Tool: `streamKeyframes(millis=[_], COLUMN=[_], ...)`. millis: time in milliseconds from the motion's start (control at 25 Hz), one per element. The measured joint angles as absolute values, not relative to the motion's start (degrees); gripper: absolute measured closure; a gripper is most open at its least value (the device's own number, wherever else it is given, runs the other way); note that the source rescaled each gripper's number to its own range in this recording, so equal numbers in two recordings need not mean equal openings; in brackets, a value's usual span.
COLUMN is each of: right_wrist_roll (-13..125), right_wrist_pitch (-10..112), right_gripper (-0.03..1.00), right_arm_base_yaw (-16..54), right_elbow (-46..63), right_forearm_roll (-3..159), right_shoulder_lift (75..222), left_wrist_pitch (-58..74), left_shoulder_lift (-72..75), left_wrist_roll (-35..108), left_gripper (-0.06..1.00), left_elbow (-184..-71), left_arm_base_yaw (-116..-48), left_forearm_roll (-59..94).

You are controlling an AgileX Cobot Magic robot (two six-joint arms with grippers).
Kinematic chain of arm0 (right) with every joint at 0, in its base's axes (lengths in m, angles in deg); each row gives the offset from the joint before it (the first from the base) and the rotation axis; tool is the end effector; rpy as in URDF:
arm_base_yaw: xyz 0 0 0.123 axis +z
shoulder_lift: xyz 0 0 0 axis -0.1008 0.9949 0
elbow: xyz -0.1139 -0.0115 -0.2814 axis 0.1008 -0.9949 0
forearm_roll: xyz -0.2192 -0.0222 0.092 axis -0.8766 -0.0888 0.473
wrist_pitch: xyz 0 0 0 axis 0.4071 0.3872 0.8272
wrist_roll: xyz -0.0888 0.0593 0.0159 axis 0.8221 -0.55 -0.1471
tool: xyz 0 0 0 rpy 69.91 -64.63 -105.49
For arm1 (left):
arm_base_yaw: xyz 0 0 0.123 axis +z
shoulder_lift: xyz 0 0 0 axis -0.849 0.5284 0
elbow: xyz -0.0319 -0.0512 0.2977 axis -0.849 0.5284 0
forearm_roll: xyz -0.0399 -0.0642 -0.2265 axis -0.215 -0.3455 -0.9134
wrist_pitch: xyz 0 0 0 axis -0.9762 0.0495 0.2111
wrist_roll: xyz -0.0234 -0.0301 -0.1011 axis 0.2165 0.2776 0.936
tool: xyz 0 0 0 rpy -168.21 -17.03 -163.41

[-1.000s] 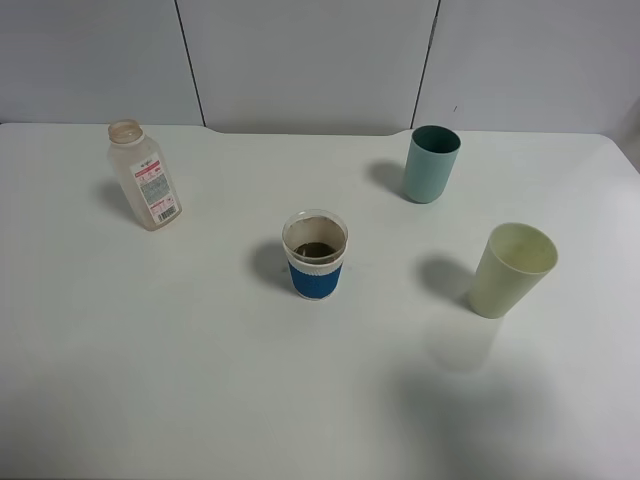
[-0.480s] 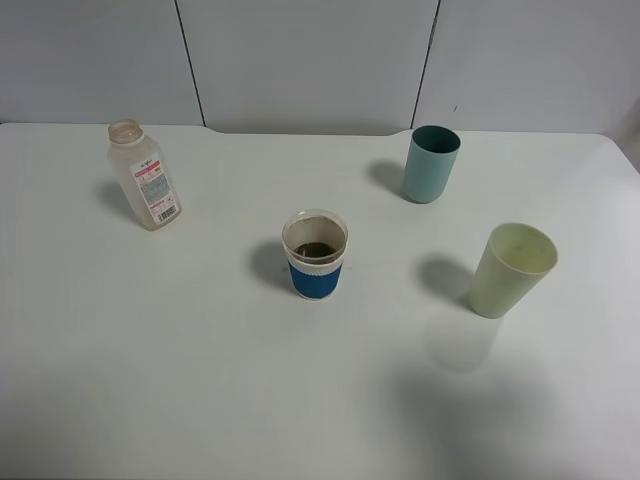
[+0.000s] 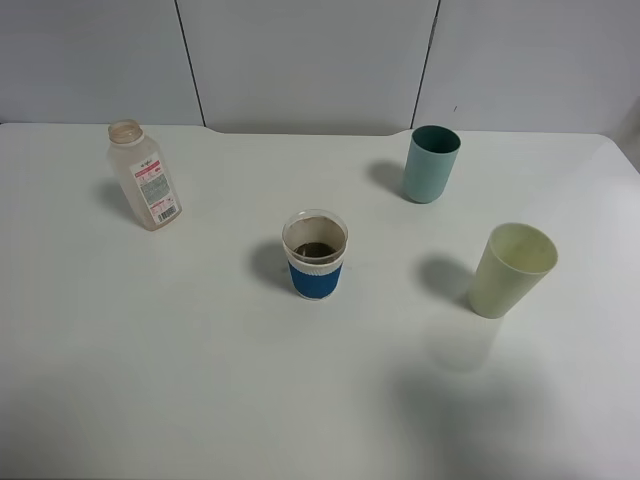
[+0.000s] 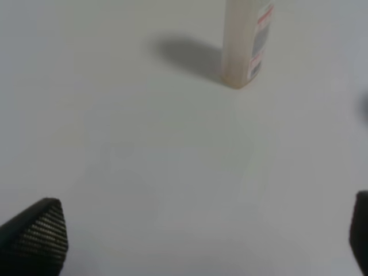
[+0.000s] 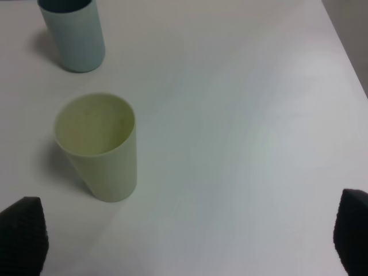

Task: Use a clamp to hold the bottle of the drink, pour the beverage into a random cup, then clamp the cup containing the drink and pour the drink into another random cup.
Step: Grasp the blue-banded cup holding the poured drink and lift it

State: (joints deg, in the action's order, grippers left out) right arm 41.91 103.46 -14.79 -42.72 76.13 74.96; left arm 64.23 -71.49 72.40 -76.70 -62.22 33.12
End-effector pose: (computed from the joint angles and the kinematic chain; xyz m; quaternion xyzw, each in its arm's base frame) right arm -0.0201 0.0137 0.2639 -0.0037 0.8524 -0.0282 0.5221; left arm -0.0205 0.0045 0.2656 0.0161 0.8475 -0.0114 0.5304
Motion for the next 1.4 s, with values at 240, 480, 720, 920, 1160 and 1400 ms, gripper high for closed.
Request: streamKeyframes(millis=[240,480,720,920,1160,1400], right_wrist_roll=[41.91,41.91,41.91,41.91,41.91,42.01], right_wrist_pitch=[103.46,103.46,103.46,103.46,103.46,103.39], right_gripper=[-0.03,-0.03,-0.03,-0.03,-0.03,-0.03], right_arm_base_yaw=[-14.79,-14.79,-14.79,-14.79,-14.79,-14.79], right_elbow=[-42.72,-42.72,-42.72,-42.72,-42.72,-42.72], right_forearm_roll=[76.13,76.13,76.13,76.13,76.13,76.13], right_shoulder_lift=[74.96,74.96,74.96,74.96,74.96,74.96], left_wrist_pitch=[64.23,64.23,64.23,64.23,64.23,64.23], left_shoulder_lift=[-71.49,-71.49,-71.49,-71.49,-71.49,-71.49], left_wrist_roll=[72.42,72.42,72.42,72.42,72.42,72.42], left_gripper=[-0.06,-0.06,-0.06,-0.06,-0.06,-0.06], left_elbow=[-76.7,-76.7,-76.7,-76.7,-76.7,-76.7], left_arm_base_yaw=[-62.22,-62.22,-62.22,-62.22,-62.22,-62.22], left_forearm_roll=[33.12,33.07,33.07,33.07,33.07,33.07])
